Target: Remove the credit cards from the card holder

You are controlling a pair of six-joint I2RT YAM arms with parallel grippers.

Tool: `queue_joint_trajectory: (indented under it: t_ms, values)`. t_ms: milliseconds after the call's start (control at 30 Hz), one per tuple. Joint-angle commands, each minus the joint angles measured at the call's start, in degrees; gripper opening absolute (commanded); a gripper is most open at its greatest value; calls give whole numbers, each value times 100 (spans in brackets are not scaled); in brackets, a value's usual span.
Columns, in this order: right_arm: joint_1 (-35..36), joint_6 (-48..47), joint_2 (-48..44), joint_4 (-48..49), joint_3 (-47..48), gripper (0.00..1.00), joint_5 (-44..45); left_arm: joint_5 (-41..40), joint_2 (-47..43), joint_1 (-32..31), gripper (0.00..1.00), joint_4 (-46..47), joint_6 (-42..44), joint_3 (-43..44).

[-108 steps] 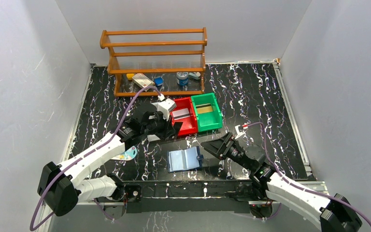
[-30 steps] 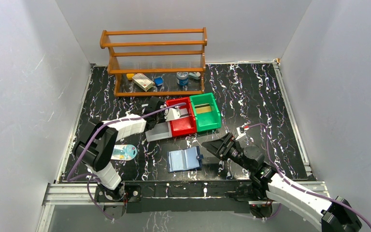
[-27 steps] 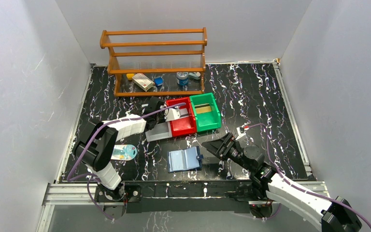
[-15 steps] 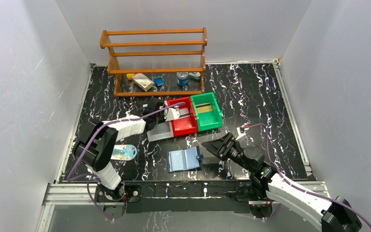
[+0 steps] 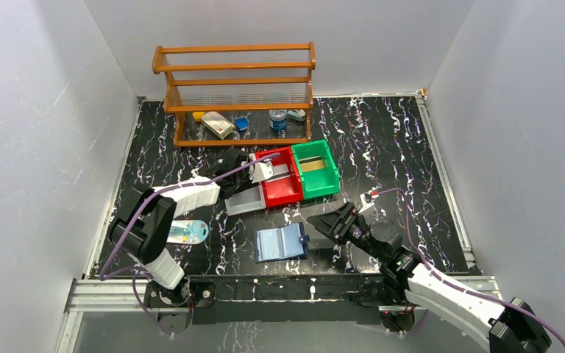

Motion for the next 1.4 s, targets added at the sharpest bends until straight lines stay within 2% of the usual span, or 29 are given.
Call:
queue_joint_trajectory:
  t_ms: [0, 433, 567, 733, 867, 1033, 1167, 1300, 1367]
  values:
    - [-10, -3, 16, 182, -80, 98, 80, 178, -485, 14, 54, -1, -172, -96]
    - [-13, 2, 46, 213, -80, 98, 30, 204, -1188, 17, 67, -14, -526, -147]
    - [-17, -51, 60, 145, -15, 98, -19, 315, -1845, 19, 78, 55, -977, -175]
    - [-15, -354, 237, -628, 499, 97, -8, 1048, -2738, 21, 97, -151, -2317, -214]
    - [-13, -570, 629, -1159, 1023, 93, -145, 1336, -3400, 19, 98, -206, -3638, -480]
    - [119, -900, 1374, -1646, 1745, 83, -279, 1188, -4046, 28, 98, -806, -5292, -668]
    - [836, -1119, 1954, -2357, 2582, 79, 636, 1092, -4413, 25, 98, -1468, -6306, -744]
    - [2028, -1239, 2775, -3551, 3698, 78, 2257, 985, -4681, 26, 98, -2034, -6727, -791]
    - [2301, -1183, 3216, -3964, 4120, 76, 2747, 694, -4826, 27, 98, -2224, -6891, -828]
